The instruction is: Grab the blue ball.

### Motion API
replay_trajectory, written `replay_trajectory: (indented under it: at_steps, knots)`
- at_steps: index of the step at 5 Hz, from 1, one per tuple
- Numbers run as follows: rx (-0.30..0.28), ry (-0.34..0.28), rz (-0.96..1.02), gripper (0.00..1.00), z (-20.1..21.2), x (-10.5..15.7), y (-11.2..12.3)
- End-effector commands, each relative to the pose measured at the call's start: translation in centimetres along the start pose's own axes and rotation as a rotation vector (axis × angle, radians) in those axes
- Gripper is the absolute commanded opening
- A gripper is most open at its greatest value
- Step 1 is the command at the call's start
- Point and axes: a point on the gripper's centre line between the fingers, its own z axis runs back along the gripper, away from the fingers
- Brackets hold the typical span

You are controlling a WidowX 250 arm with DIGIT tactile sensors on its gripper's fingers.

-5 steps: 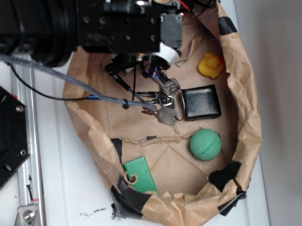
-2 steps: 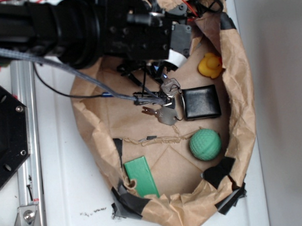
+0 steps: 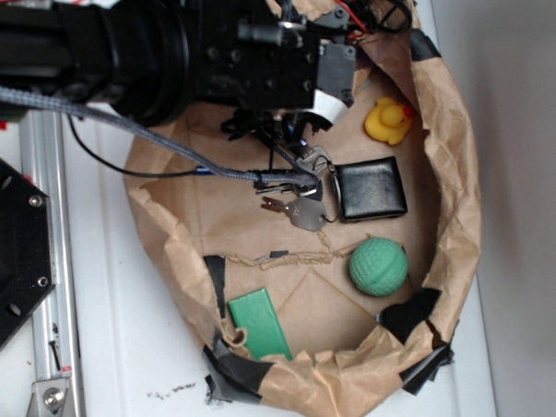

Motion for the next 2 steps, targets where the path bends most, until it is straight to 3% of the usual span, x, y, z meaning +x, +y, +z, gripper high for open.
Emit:
replay_trajectory:
  at_steps: [1,2]
  knots:
    - [-0.003,0.011,-0.001,0.0,-0.07,-0.24,-1.1]
    - [0.004,0.011,-0.008,0.0,0.03,-0.14,-1.13]
